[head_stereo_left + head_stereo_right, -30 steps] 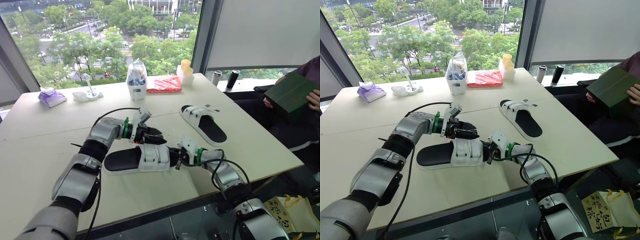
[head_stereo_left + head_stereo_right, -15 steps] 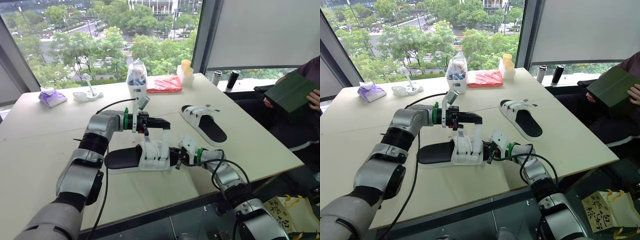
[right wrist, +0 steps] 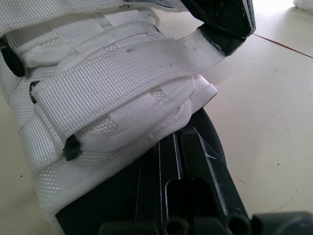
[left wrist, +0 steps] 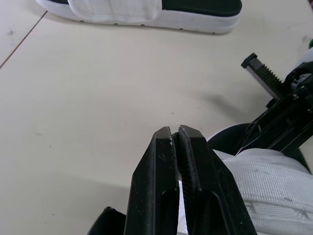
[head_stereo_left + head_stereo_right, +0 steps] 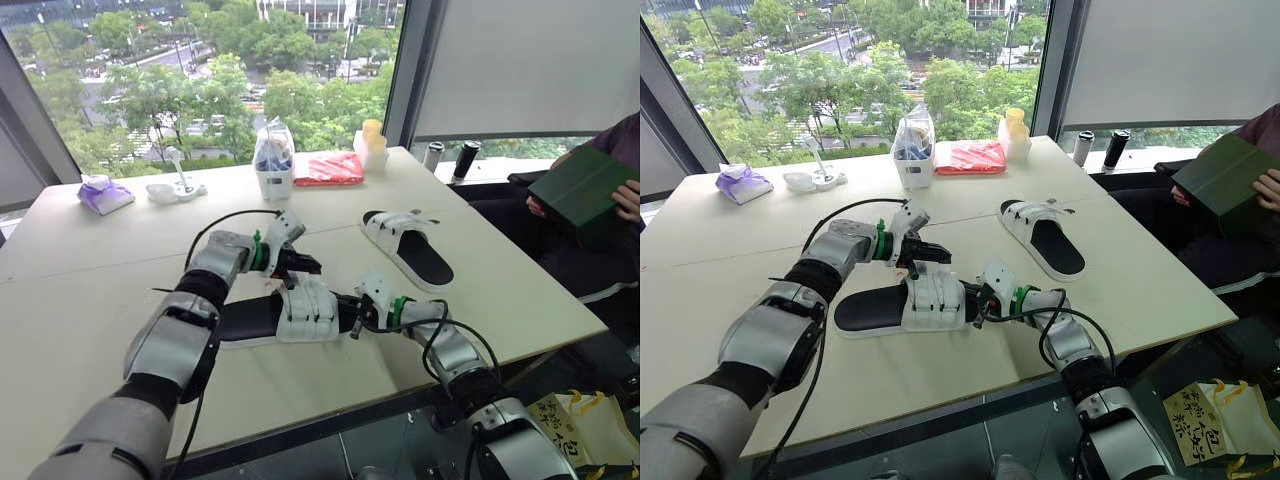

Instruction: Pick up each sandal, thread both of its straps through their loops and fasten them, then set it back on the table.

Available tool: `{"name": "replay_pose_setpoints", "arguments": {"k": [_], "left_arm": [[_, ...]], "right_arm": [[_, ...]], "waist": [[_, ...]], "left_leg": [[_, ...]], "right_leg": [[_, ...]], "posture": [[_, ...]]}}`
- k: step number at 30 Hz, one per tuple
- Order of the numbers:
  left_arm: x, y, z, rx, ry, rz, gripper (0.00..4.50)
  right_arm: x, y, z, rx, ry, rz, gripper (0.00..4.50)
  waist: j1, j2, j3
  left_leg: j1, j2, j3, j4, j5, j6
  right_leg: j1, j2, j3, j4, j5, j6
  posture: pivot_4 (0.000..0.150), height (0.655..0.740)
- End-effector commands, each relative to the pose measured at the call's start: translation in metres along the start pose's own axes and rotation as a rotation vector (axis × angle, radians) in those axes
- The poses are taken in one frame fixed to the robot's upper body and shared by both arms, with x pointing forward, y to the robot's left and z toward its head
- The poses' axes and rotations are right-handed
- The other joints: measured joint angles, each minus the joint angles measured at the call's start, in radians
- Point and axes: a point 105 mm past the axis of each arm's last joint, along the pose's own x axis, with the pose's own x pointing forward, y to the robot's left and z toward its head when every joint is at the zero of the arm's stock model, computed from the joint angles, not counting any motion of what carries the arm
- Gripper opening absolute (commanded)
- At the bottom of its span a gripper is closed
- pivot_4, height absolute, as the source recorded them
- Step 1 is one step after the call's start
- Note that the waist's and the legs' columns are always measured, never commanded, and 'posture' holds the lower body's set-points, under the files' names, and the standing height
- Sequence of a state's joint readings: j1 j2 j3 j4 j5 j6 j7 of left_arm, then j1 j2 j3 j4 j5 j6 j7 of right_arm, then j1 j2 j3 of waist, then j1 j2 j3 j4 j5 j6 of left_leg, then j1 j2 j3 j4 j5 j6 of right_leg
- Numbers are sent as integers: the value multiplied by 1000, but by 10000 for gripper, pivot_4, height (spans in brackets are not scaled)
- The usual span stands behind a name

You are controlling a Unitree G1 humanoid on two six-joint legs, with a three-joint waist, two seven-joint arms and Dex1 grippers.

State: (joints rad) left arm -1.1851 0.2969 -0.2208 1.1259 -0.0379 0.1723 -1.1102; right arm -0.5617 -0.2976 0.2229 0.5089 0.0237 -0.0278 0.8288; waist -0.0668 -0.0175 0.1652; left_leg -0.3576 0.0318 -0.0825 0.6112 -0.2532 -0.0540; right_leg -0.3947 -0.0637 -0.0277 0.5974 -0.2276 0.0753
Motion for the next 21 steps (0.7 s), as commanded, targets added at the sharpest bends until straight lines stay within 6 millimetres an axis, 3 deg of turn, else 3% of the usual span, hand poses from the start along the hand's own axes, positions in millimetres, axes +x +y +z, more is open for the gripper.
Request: {"name": "replay_pose_setpoints", "arguments": {"k": [1,2,9,14,17,19,21], "left_arm": [[-6,11,-5,65,70,64,6828],[-6,11,-5,78,78,70,9118],[-17,26,23,154,0,170,44333],[-56,34,62,-35,-304,150,44333],[-89,24,40,-44,-311,119,44333],[-107,17,28,-50,-300,166,44333],[-121,2,22,-75,-315,191,44333]], "right_arm": [[-10,32,-73,139,251,57,0],[-10,33,-73,140,250,56,0],[-8,30,-71,139,236,38,0],[-10,14,-50,114,119,-45,0],[-26,1,-29,97,44,-46,0],[-37,-5,-14,73,13,-44,0],[-49,-8,-2,51,-3,-34,0]], "waist": [[-1,0,0],[0,0,0],[-1,-1,0],[-2,-2,2],[-2,-1,3],[0,9,10],[12,8,11]], "left_leg": [[0,0,0,0,0,0],[0,0,0,0,0,0],[0,0,0,-1,0,0],[0,0,0,-1,0,0],[-1,0,0,-1,0,0],[-2,0,1,-4,0,0],[-14,-1,1,-5,0,0]], "right_leg": [[0,0,0,0,0,0],[0,0,0,0,0,0],[-1,0,0,1,0,0],[-2,0,-1,2,0,0],[-2,0,-1,2,0,0],[-3,-1,1,2,0,1],[-16,0,2,6,2,7]], "posture": [[1500,7400],[1500,7400],[1500,7400],[1500,7400],[1500,7400],[1500,7400],[1500,7400]]}}
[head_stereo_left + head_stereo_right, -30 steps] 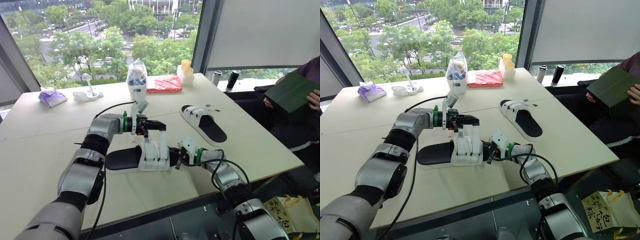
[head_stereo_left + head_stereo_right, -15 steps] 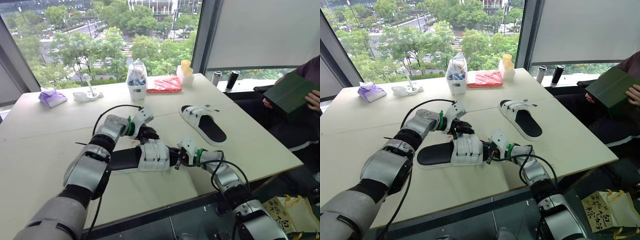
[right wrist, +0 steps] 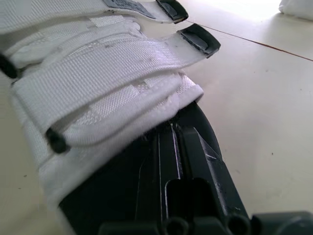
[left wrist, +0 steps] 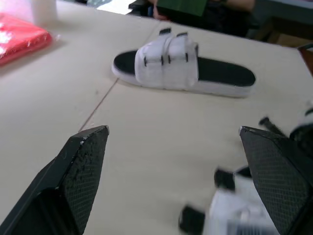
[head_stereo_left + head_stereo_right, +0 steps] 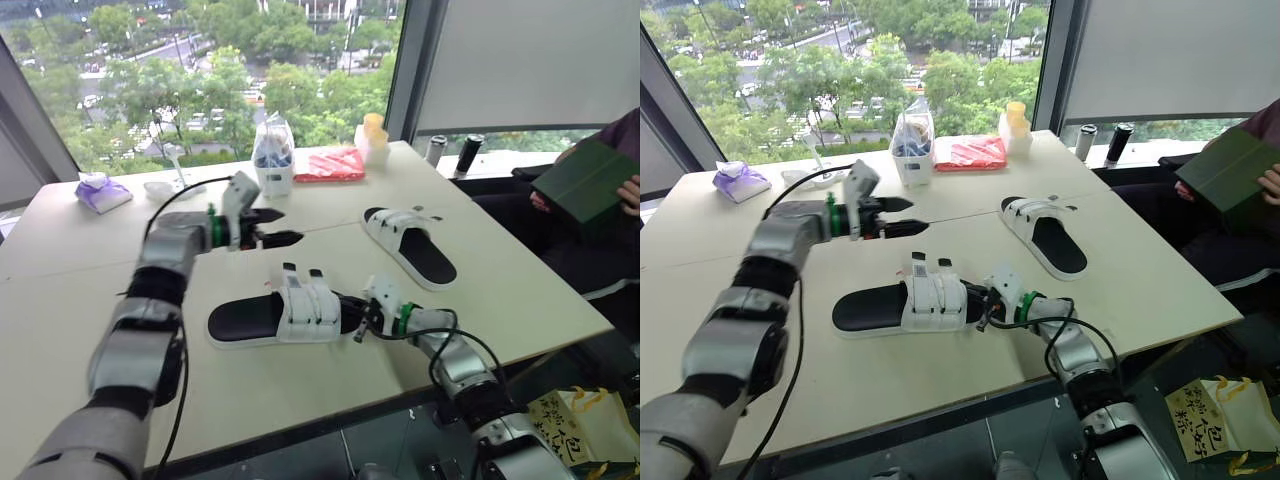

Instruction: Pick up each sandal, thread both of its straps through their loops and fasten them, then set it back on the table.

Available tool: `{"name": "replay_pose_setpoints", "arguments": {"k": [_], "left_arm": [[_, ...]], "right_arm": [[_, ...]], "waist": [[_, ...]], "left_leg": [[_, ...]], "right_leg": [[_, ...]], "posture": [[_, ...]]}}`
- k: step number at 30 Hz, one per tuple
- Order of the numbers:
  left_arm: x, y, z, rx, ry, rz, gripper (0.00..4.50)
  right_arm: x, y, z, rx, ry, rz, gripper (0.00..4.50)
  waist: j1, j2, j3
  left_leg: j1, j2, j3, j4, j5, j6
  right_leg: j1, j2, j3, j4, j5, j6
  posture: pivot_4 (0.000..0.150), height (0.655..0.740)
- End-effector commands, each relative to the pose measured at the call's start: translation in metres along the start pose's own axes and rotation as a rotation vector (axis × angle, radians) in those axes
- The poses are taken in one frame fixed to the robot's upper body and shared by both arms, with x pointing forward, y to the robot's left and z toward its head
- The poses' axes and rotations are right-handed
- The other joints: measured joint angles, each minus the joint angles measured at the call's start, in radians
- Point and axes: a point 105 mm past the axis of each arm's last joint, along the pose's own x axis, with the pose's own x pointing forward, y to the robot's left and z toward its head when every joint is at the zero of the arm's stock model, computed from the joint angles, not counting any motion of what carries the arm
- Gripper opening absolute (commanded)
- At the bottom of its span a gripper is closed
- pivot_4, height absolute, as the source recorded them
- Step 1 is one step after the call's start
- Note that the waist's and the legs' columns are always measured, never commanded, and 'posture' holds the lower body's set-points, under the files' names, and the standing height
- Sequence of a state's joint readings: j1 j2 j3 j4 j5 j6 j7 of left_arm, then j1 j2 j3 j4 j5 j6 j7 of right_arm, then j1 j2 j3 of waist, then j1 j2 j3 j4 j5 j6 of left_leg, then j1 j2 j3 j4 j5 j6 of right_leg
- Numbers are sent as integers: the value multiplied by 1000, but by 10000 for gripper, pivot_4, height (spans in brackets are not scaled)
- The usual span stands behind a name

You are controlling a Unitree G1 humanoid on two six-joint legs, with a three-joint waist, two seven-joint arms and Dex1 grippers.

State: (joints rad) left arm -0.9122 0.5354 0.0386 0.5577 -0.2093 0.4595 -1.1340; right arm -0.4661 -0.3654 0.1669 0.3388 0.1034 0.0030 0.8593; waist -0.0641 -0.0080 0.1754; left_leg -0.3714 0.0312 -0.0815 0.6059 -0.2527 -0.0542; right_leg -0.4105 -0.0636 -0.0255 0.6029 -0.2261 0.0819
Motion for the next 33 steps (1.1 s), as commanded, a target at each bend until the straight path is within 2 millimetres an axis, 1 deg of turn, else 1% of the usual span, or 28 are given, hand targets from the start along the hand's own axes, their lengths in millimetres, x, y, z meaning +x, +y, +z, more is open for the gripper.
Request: {"name": "replay_pose_setpoints", "arguments": {"k": [1,2,4,8,12,15,19,22,27,29,30,32,33], "left_arm": [[-27,-23,16,10,-70,26,44333],[-34,-29,11,-1,-71,43,44333],[-45,-45,2,-38,-70,52,44333],[-56,-86,-21,-148,-52,7,44333],[-58,-110,-35,-223,-22,-29,44333],[-55,-115,-39,-234,-10,-23,44333],[-43,-112,-39,-287,-29,-18,44333],[-30,-112,-46,-347,19,-78,44333],[0,-104,-54,-347,76,-162,44333],[17,-104,-49,-397,47,-220,44333],[22,-103,-46,-421,29,-240,44333],[32,-108,-37,-467,-19,-322,44333],[39,-108,-34,-491,-33,-332,44333]], "right_arm": [[-28,-6,-3,32,61,-2,0],[-34,-8,3,23,58,0,0],[-46,-11,14,18,54,-5,0],[-68,-15,33,35,49,-16,0],[-87,-11,46,54,70,-4,0],[-100,-10,48,48,109,-9,0],[-107,-12,59,47,107,-38,0],[-108,-10,63,62,105,-50,0],[-108,0,67,87,94,-62,0],[-110,6,72,98,81,-72,0],[-111,7,74,103,77,-78,0],[-113,10,75,112,75,-94,0],[-114,12,74,115,78,-101,0]], "waist": [[23,-3,2],[32,-2,2],[53,-2,4],[62,-3,14],[56,-7,18],[54,-7,19],[53,-7,19],[53,-7,19],[56,-7,19],[57,-7,19],[60,-7,19],[58,-7,19],[57,-7,19]], "left_leg": [[-5,0,0,1,1,-1],[-10,0,-1,5,0,-6],[-20,0,-1,7,0,-8],[-21,-2,0,8,0,-9],[-21,-2,0,9,0,-9],[-20,-1,0,9,0,-9],[-20,-1,0,13,0,-9],[-21,-1,0,15,0,-9],[-21,-1,0,17,0,-9],[-21,-1,0,17,0,-9],[-22,-1,0,17,0,-9],[-22,-1,0,19,0,-9],[-22,-1,0,19,0,-9]], "right_leg": [[-5,0,0,5,0,-1],[-11,0,0,11,-2,0],[-20,0,0,11,-2,0],[-19,-3,0,7,-3,0],[-18,-2,0,6,-5,-3],[-18,-1,0,6,-6,-3],[-17,-1,0,6,-5,-5],[-17,0,0,8,-4,-5],[-17,0,0,8,-4,-5],[-17,0,0,8,-4,-6],[-16,0,0,8,-3,-7],[-16,0,0,8,-3,-7],[-16,0,0,9,-2,-8]], "posture": [[1500,7400],[1500,7400],[1500,7400],[1500,7400],[1500,7400],[1500,7400],[1500,7400],[1500,7400],[1500,7400],[1500,7400],[1500,7400],[1500,7400],[1500,7400]]}}
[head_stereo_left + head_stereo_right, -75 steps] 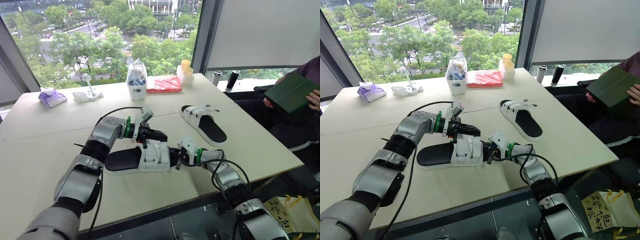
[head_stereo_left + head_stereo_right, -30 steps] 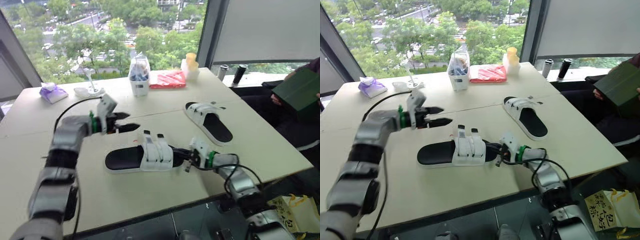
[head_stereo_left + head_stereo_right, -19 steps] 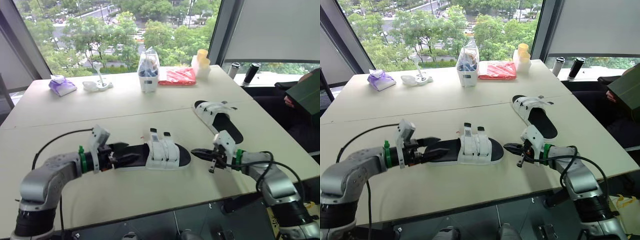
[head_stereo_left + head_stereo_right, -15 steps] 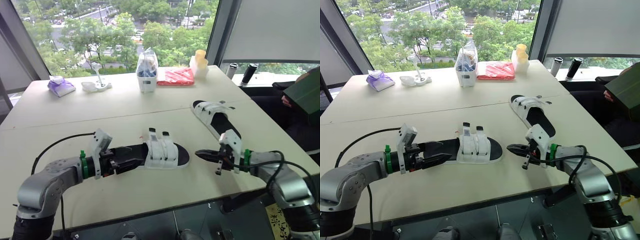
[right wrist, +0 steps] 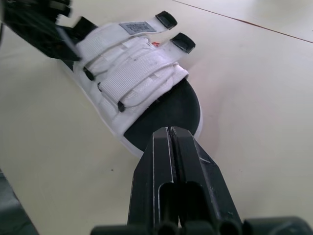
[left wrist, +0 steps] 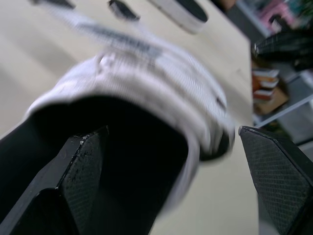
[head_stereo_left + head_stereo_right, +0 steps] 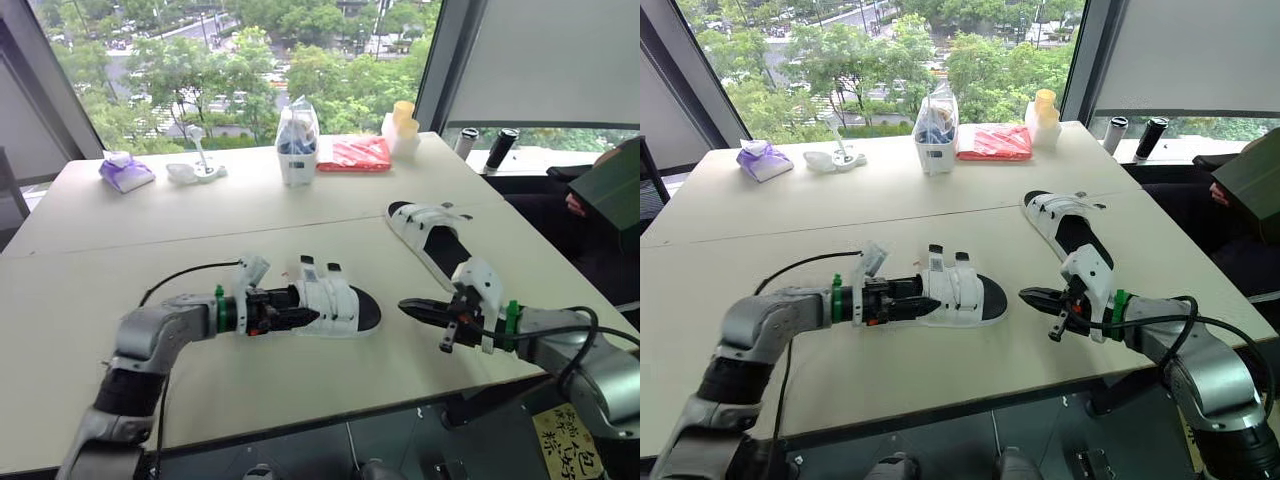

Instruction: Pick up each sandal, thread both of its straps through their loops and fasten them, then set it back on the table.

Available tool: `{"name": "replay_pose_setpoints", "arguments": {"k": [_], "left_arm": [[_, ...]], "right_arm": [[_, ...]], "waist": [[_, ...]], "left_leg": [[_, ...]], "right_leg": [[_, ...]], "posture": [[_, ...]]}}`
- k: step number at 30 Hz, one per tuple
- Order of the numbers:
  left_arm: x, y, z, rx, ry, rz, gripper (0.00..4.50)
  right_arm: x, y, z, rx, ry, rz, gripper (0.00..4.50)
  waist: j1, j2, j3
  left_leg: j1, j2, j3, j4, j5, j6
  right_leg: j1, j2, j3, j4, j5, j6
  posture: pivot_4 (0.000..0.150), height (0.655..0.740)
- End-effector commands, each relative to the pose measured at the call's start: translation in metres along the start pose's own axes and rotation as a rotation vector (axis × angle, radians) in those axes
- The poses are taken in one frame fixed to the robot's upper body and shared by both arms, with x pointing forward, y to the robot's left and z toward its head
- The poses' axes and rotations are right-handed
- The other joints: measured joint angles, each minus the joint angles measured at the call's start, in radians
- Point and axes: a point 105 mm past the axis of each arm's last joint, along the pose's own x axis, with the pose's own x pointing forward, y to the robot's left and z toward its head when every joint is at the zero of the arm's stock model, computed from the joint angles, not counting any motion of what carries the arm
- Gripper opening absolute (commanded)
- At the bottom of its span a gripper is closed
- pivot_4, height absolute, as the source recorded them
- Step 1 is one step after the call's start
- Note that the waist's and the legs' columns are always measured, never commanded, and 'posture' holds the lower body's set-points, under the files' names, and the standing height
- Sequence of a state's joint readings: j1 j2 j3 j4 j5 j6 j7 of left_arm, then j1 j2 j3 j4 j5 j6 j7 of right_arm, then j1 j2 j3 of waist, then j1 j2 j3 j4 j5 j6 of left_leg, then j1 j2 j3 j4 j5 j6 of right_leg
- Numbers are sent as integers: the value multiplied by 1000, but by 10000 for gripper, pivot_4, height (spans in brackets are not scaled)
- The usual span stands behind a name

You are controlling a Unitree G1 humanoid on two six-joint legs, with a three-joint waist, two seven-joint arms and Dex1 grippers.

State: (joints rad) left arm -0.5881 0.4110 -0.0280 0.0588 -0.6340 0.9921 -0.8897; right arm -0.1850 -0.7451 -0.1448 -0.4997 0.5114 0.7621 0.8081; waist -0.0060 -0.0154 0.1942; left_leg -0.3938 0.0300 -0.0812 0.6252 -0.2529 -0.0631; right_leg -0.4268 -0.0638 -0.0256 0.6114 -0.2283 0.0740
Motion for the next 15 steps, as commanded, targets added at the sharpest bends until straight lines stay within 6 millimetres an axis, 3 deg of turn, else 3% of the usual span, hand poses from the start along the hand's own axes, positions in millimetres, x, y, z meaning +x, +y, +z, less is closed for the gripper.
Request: {"name": "replay_pose_setpoints", "arguments": {"k": [1,4,5,8,13,15], "left_arm": [[14,-6,15,-25,-51,-93,44333],[24,-2,12,-26,-36,-93,44333],[27,-3,12,-30,-37,-105,41949],[33,-6,15,-27,-42,-127,31069],[40,-7,22,-19,-71,-115,5354],[43,-8,34,-20,-132,-104,5354]], "right_arm": [[-8,6,10,-18,-36,-31,0],[-10,10,7,-11,-27,-43,0],[-10,11,6,-9,-25,-45,0],[-11,13,7,-6,-28,-55,0],[-10,15,7,-1,-34,-62,0],[-9,15,8,5,-45,-63,0]], "waist": [[-2,0,0],[-6,0,0],[-6,0,0],[-5,0,0],[-1,0,0],[1,0,0]], "left_leg": [[0,0,0,0,0,0],[0,0,0,1,0,0],[0,0,0,1,0,0],[1,0,0,2,0,0],[0,0,0,4,0,0],[0,0,0,5,0,0]], "right_leg": [[0,0,0,0,0,0],[0,0,0,1,1,3],[0,0,0,1,1,3],[0,0,0,2,0,4],[1,0,0,2,-1,2],[2,0,0,2,-1,2]], "posture": [[1500,7400],[1500,7400],[1500,7400],[1500,7400],[1500,7400],[1500,7400]]}}
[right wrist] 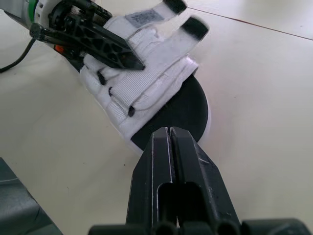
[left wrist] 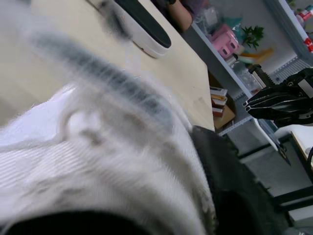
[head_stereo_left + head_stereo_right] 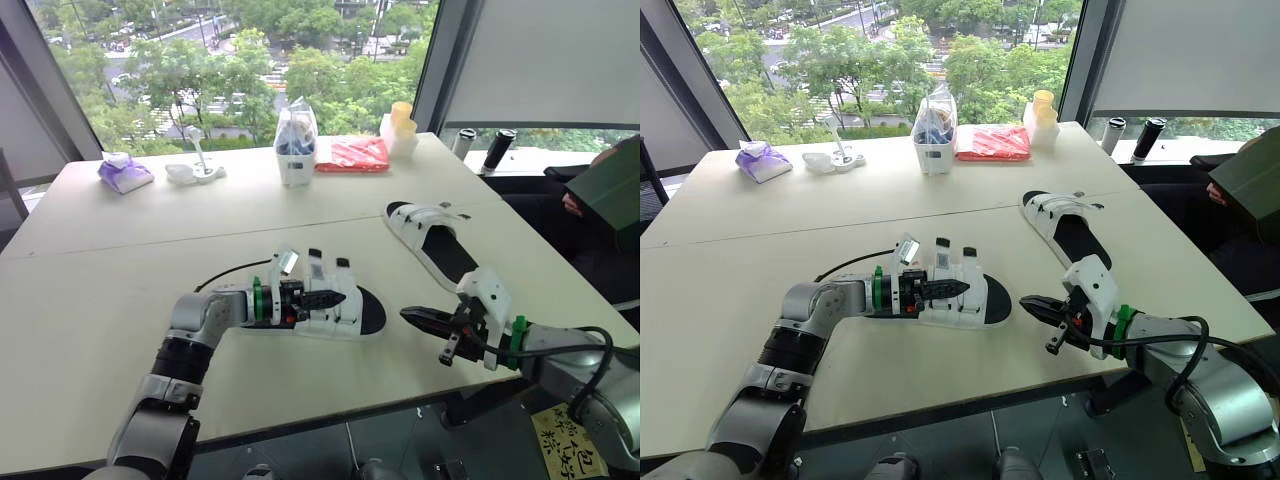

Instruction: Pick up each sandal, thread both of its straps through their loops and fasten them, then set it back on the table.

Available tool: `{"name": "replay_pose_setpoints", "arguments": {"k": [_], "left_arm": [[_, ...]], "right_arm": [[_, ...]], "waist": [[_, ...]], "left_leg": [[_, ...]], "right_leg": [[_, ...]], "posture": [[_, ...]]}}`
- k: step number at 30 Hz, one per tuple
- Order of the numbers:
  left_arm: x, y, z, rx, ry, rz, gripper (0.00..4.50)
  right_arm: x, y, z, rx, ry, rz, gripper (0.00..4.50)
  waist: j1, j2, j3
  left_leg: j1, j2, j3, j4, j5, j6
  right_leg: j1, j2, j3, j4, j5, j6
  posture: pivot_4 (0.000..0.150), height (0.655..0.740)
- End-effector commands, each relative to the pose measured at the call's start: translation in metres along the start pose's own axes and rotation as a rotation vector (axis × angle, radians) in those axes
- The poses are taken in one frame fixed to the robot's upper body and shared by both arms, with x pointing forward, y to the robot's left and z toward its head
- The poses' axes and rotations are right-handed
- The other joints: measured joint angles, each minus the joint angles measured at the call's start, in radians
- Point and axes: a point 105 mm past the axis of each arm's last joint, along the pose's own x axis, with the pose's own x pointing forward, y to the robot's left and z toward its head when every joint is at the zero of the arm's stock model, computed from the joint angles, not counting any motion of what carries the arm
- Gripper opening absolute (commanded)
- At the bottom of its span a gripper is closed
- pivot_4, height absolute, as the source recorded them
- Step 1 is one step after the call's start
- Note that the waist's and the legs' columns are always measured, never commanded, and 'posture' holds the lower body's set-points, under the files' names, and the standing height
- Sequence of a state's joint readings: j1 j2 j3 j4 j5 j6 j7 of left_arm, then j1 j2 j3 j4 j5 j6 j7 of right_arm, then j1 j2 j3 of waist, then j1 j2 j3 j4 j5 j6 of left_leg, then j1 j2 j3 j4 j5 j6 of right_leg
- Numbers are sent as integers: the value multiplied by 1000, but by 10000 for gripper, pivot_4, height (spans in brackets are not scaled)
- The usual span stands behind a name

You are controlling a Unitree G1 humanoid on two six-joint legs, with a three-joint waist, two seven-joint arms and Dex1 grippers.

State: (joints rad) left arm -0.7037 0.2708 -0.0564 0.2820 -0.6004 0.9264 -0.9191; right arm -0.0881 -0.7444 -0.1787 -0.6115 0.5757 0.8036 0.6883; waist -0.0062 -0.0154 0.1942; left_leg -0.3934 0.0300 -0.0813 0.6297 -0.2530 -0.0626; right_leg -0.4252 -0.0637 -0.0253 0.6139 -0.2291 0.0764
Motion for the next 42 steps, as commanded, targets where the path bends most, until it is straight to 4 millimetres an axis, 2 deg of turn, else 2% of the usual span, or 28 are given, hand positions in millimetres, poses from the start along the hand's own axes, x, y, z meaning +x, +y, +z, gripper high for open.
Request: {"name": "replay_pose_setpoints", "arguments": {"k": [1,2,4,5,9,12,17,20,26,29,32,35,36,38,42], "left_arm": [[7,-6,43,53,-172,32,5354],[8,-2,53,41,-221,66,5354],[1,29,93,-36,-463,274,5354],[-5,42,104,-82,-553,354,5354],[-13,64,131,-165,-818,551,5354],[-21,76,137,-222,-972,726,5354],[-22,92,129,-342,-1008,831,5354],[-23,96,125,-345,-1000,845,14651],[-30,105,110,-301,-926,898,44885],[-39,108,92,-258,-785,958,44885],[-63,97,67,-240,-666,982,44885],[-86,69,55,-143,-577,939,44885],[-92,57,52,-53,-521,919,44885],[-94,33,46,94,-431,840,44885],[-98,-12,15,324,-228,637,44885]], "right_arm": [[-2,4,15,-24,-63,-2,0],[-1,4,16,-21,-72,-2,0],[4,1,23,-5,-102,0,0],[7,0,26,0,-111,2,0],[23,-2,36,4,-150,15,0],[35,2,42,1,-168,45,0],[43,3,44,-11,-171,54,0],[46,5,43,-14,-167,55,0],[47,17,36,18,-166,63,0],[45,19,32,31,-160,60,0],[42,17,28,41,-153,50,0],[40,12,27,49,-165,28,0],[39,6,32,83,-208,6,0],[34,-5,36,154,-272,-24,0],[26,-15,32,211,-277,-11,0]], "waist": [[1,0,0],[2,0,0],[3,-1,1],[5,-2,2],[-7,-3,2],[0,-3,2],[18,-4,2],[21,-4,2],[18,-3,2],[10,-3,2],[-6,-3,1],[-17,-2,1],[-17,-3,1],[-15,-3,1],[-2,-3,1]], "left_leg": [[0,0,0,1,0,0],[0,0,0,1,0,0],[0,0,0,1,0,0],[0,0,0,2,0,0],[1,0,0,1,0,0],[1,0,0,0,0,0],[-1,0,1,0,0,0],[-2,0,1,0,0,0],[-1,0,2,1,0,0],[1,0,2,1,1,-1],[3,0,3,0,2,-3],[7,0,6,-1,2,-4],[9,0,6,-1,3,-4],[11,1,7,0,3,-5],[13,0,9,2,4,-7]], "right_leg": [[0,0,0,0,1,1],[0,0,0,0,2,2],[1,0,0,0,2,4],[1,0,0,0,3,5],[1,1,0,0,5,5],[1,1,0,0,6,5],[1,0,0,-1,6,7],[0,0,-1,-1,6,7],[0,0,-1,0,6,7],[1,0,1,1,6,7],[2,0,3,4,6,7],[2,1,9,7,6,7],[2,2,10,9,6,7],[2,2,11,12,6,7],[3,3,14,13,3,2]], "posture": [[1500,7400],[1500,7400],[1500,7400],[1500,7400],[1500,7400],[1500,7400],[1500,7400],[1500,7400],[1500,7400],[1500,7400],[1500,7400],[1500,7400],[1500,7400],[1500,7400],[1500,7400]]}}
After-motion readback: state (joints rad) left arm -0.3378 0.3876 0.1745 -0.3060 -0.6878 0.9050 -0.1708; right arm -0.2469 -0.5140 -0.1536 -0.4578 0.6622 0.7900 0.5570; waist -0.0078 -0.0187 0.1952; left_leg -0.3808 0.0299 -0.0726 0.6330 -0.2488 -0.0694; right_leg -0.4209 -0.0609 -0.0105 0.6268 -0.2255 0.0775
